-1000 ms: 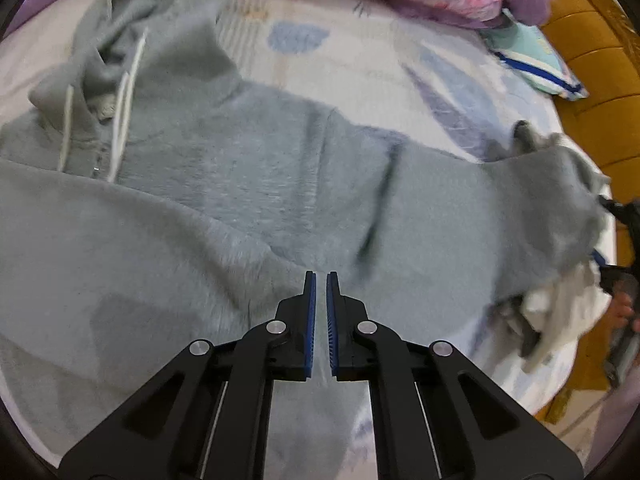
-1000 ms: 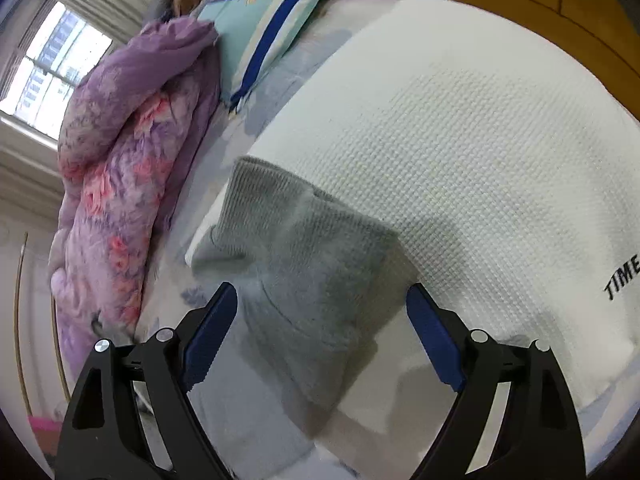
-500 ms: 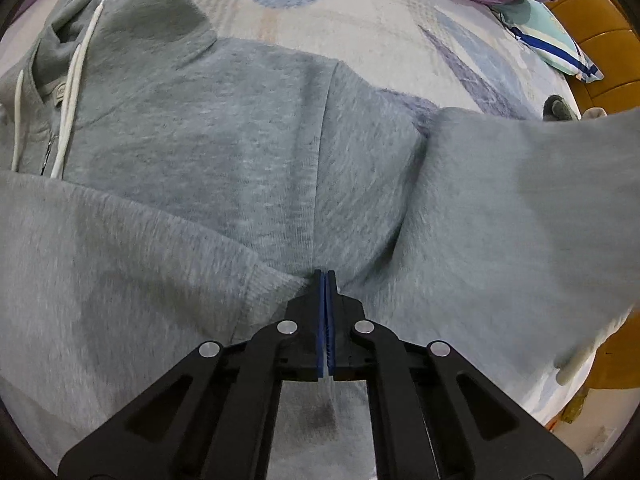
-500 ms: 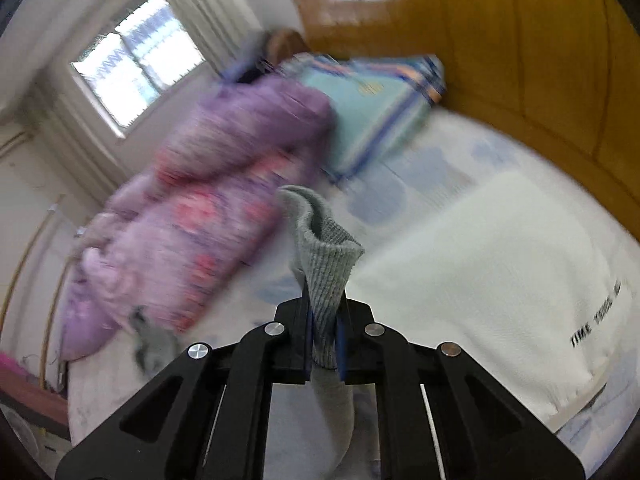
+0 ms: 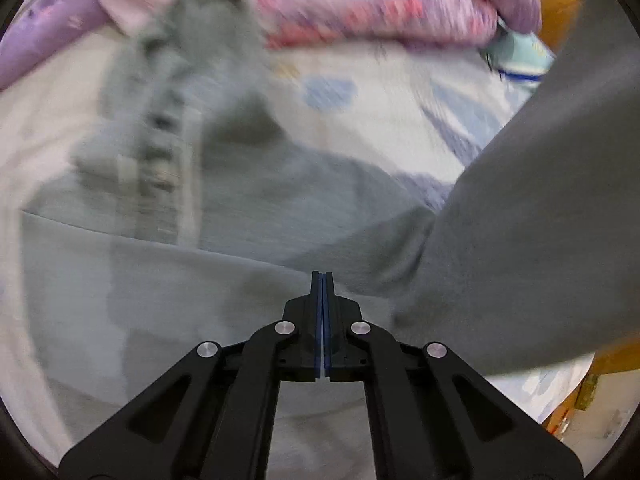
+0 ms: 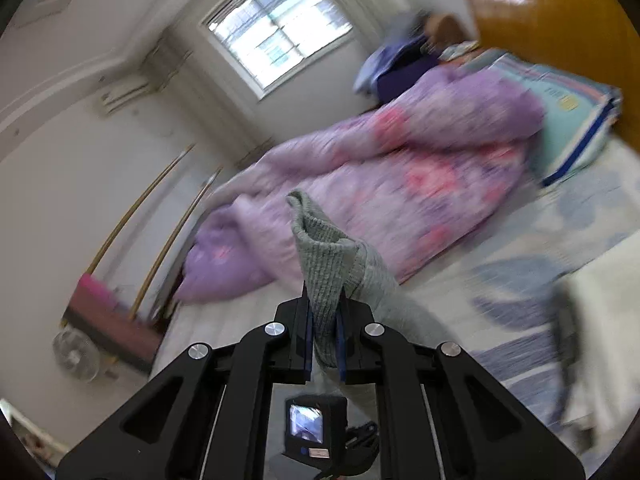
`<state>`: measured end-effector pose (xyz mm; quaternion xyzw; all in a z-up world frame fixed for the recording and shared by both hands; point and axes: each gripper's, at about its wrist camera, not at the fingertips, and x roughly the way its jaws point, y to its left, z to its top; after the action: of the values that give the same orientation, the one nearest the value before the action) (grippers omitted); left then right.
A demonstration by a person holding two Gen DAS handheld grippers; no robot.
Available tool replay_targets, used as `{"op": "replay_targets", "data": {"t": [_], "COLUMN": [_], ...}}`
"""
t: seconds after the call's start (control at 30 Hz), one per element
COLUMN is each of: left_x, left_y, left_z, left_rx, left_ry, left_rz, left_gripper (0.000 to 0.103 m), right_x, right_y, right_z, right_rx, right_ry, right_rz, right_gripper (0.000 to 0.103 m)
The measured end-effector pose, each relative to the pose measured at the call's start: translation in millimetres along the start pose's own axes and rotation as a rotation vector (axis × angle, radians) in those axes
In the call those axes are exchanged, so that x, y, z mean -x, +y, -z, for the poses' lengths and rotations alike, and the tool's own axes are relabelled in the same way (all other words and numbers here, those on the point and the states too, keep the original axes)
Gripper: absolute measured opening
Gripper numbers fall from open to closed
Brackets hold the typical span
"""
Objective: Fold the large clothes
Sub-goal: 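Fold the sleeve across the body with the right tool while the left tool pins the hoodie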
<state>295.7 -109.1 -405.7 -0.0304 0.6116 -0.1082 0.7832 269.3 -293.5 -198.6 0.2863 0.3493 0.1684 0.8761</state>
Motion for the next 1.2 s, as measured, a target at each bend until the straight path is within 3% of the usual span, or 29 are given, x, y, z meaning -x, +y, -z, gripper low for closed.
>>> {"op": "replay_targets", "data": {"t": [0.1, 0.23, 0.43, 0.5, 0.53, 0.57, 0.6, 0.73, 0.8, 0.87, 0.9, 0.97, 1.0, 1.1, 1.13, 1.17, 1.2], "left_x": [43.2, 84.7, 109.3, 107.3, 103.5, 101.0, 98.5, 83.6, 75.4, 62.6, 57.1, 36.6, 19.7, -13.9, -24.7, -28.8, -26.0], "left_y": [36.1, 97.1, 185.5, 209.1, 219.4, 225.2, 233.4, 244.6, 243.2, 242.3, 242.1, 247.4, 250.6, 257.5, 260.6, 261.8, 261.2], "left_z": [6.2, 22.3, 57.8, 69.9, 75.0, 77.9, 83.5, 91.0, 92.1, 92.2, 92.3, 90.0, 89.5, 89.8, 91.6, 92.7, 92.9], "left_rx": [-0.002, 0.070, 0.221, 0.267, 0.291, 0.305, 0.321, 0.370, 0.373, 0.375, 0.381, 0.417, 0.442, 0.479, 0.489, 0.495, 0.497], "left_ry": [-0.058, -0.095, -0.098, -0.088, -0.075, -0.064, -0.052, -0.015, 0.003, 0.017, 0.023, 0.056, 0.090, 0.131, 0.140, 0.146, 0.138], "left_rz": [-0.065, -0.122, -0.199, -0.210, -0.217, -0.226, -0.234, -0.210, -0.202, -0.183, -0.171, -0.151, -0.150, -0.154, -0.181, -0.194, -0.202], "left_gripper": [0.001, 0.001, 0.001, 0.001, 0.001, 0.001, 0.001, 0.003, 0.009, 0.024, 0.027, 0.045, 0.047, 0.046, 0.036, 0.034, 0.028], "right_x": [-42.2, -93.6, -171.3, -193.1, -207.8, -215.5, -218.5, -202.2, -192.6, -178.4, -172.3, -162.4, -157.1, -147.7, -148.7, -151.4, -152.3], "right_y": [28.0, 59.4, 84.3, 86.2, 82.4, 79.5, 73.6, 47.5, 22.6, -12.8, -28.4, -58.2, -82.4, -126.8, -136.7, -146.4, -152.7], "right_z": [21.8, 62.8, 139.0, 161.4, 173.9, 181.5, 188.7, 191.9, 191.5, 188.7, 189.2, 190.4, 193.8, 208.7, 215.4, 224.4, 231.6], "right_rx": [-0.004, 0.001, 0.004, -0.016, -0.043, -0.057, -0.059, -0.027, -0.037, -0.050, -0.046, -0.048, -0.080, -0.121, -0.120, -0.132, -0.154], "right_ry": [0.065, 0.167, 0.362, 0.456, 0.545, 0.597, 0.635, 0.624, 0.620, 0.616, 0.613, 0.625, 0.650, 0.693, 0.710, 0.733, 0.756], "right_rz": [-0.044, -0.069, -0.124, -0.179, -0.187, -0.177, -0.147, -0.050, 0.027, 0.125, 0.179, 0.275, 0.335, 0.415, 0.429, 0.429, 0.432], "right_gripper": [0.008, 0.008, 0.009, 0.019, 0.043, 0.075, 0.079, 0.080, 0.080, 0.080, 0.080, 0.079, 0.077, 0.050, 0.031, 0.016, 0.013]}}
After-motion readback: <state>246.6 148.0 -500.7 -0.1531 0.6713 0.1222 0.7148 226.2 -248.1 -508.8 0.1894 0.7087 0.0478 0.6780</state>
